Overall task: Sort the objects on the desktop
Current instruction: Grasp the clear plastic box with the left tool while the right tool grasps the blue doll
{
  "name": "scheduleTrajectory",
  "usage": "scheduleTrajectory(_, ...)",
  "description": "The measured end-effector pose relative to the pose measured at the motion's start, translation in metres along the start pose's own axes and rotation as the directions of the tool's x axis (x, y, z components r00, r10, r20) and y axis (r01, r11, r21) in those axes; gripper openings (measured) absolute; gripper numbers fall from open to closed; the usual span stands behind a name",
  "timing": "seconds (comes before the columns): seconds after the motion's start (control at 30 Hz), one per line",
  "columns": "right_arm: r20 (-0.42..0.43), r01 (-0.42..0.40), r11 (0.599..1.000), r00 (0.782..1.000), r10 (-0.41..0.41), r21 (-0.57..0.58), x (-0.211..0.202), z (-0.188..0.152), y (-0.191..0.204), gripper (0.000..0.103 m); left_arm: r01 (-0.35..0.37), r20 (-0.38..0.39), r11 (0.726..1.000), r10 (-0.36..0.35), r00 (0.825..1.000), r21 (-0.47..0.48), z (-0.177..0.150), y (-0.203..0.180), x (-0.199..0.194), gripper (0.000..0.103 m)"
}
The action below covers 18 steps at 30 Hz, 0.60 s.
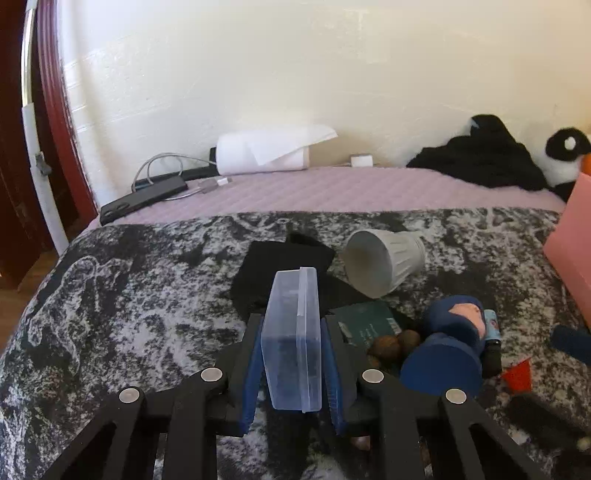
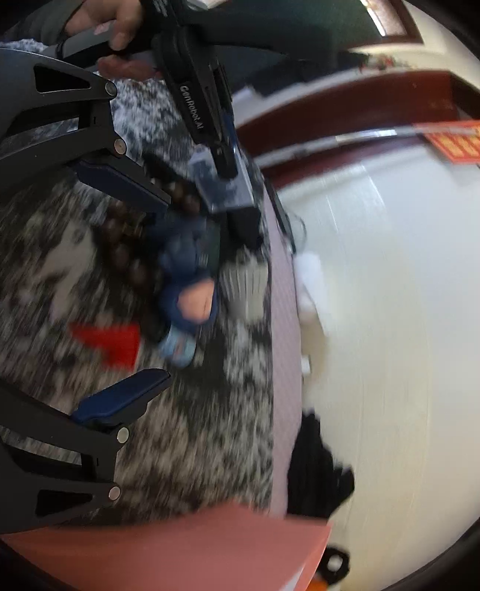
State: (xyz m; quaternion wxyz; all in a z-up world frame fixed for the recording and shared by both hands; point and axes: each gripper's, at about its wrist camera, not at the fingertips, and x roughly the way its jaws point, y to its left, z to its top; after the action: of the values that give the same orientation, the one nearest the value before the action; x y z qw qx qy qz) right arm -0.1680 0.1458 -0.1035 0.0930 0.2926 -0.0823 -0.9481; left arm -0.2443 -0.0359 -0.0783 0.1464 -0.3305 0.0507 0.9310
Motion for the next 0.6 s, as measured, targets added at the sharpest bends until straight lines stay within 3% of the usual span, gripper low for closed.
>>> scheduleTrajectory(0.07, -0.014, -0.053, 0.997, 0.999, 0.053, -0.047, 0.011, 0.004, 0.013, 0.09, 0.012, -0.006, 1.0, -0.012, 1.0, -0.027, -0.002, 0.011, 0.0, 0.025)
scheduleTrajectory(0.17, -0.035, -0.006, 0.996, 0.999, 0.003, -0.084, 0.03, 0.009, 0.02, 0.095, 0.013, -0.013, 0.999, -0.014, 1.0, -0.044, -0.006, 0.021, 0.002, 0.025)
scheduleTrajectory(0.23, -0.067, -0.011, 0.999, 0.998, 0.009, -0.04, 0.047, 0.015, 0.01, 0.103, 0.009, -0.014, 0.999, -0.01, 1.0, -0.038, -0.009, 0.024, 0.001, 0.025)
scheduleTrajectory(0.33, -0.131, -0.054, 0.998, 0.99, 0.059, 0.043, 0.076, 0.026, -0.009, 0.103, 0.02, -0.015, 0.999, -0.02, 1.0, -0.046, -0.011, 0.027, -0.001, 0.025)
scheduleTrajectory(0.43, -0.199, -0.12, 0.992, 0.972, 0.127, 0.048, 0.098, 0.035, -0.013, 0.103, 0.023, -0.015, 0.998, -0.024, 1.0, -0.053, -0.01, 0.028, -0.002, 0.025)
scheduleTrajectory(0.6, -0.248, -0.053, 0.99, 0.969, 0.018, -0.133, 0.097, 0.023, 0.016, 0.099, 0.017, -0.01, 0.999, -0.017, 1.0, -0.044, -0.007, 0.024, -0.009, 0.024)
